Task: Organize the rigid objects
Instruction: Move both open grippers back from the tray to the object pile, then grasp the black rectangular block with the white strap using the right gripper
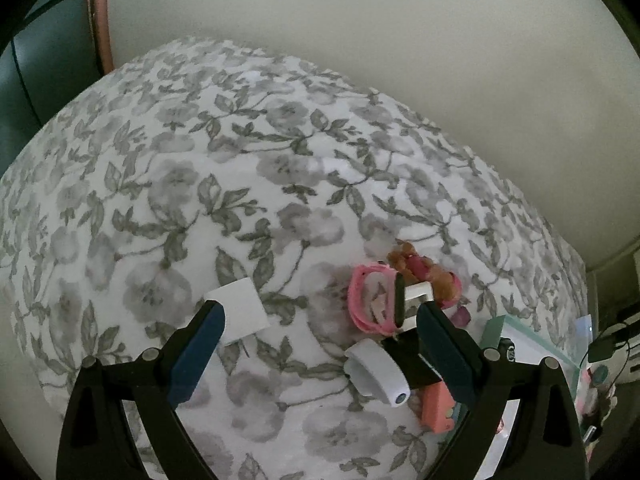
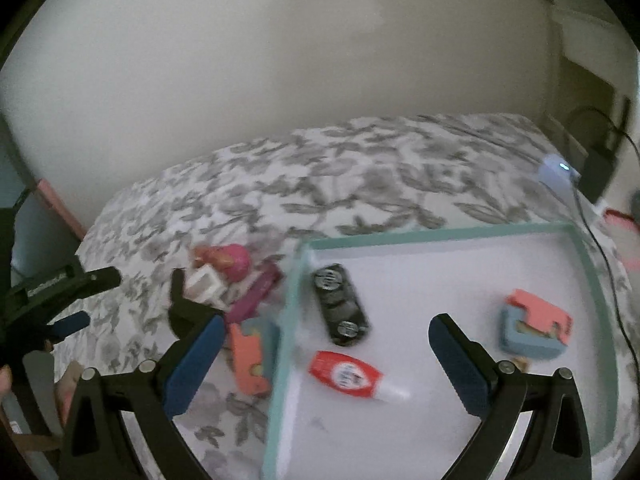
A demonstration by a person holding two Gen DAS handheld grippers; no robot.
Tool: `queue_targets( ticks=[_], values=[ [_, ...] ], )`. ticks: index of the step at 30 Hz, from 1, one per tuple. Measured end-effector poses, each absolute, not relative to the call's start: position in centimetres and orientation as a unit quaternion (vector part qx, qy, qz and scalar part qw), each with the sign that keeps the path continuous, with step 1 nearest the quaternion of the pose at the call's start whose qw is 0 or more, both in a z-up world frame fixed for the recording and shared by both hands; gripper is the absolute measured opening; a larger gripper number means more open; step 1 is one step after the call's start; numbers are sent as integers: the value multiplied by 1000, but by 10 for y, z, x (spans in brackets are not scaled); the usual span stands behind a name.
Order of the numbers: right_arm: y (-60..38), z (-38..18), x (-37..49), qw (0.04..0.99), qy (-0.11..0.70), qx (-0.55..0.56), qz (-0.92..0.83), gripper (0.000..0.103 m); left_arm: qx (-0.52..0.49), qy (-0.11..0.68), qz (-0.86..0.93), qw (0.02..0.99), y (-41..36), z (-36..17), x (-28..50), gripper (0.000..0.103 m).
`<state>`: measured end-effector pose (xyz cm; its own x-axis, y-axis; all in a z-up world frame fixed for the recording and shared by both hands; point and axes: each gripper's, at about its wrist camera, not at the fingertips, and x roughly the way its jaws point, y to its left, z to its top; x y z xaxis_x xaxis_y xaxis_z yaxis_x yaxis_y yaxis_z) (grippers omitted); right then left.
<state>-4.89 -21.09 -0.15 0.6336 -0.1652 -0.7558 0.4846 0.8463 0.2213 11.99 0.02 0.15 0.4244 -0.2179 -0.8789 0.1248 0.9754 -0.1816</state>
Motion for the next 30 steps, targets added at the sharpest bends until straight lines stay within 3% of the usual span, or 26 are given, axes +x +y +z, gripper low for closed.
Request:
queue_targets(
  ticks=[18, 27, 30],
  values=[
    [-163, -34, 18, 854, 447, 246, -105, 103, -36, 605, -58, 793, 14, -40, 138, 97],
    [-153, -49, 40, 843, 459, 267, -86, 103, -84, 620, -18, 780, 39, -49, 145, 97],
    [-149, -52, 46, 841, 462, 269, -79, 96, -90, 621, -19, 779, 43, -49, 145, 97]
  ],
)
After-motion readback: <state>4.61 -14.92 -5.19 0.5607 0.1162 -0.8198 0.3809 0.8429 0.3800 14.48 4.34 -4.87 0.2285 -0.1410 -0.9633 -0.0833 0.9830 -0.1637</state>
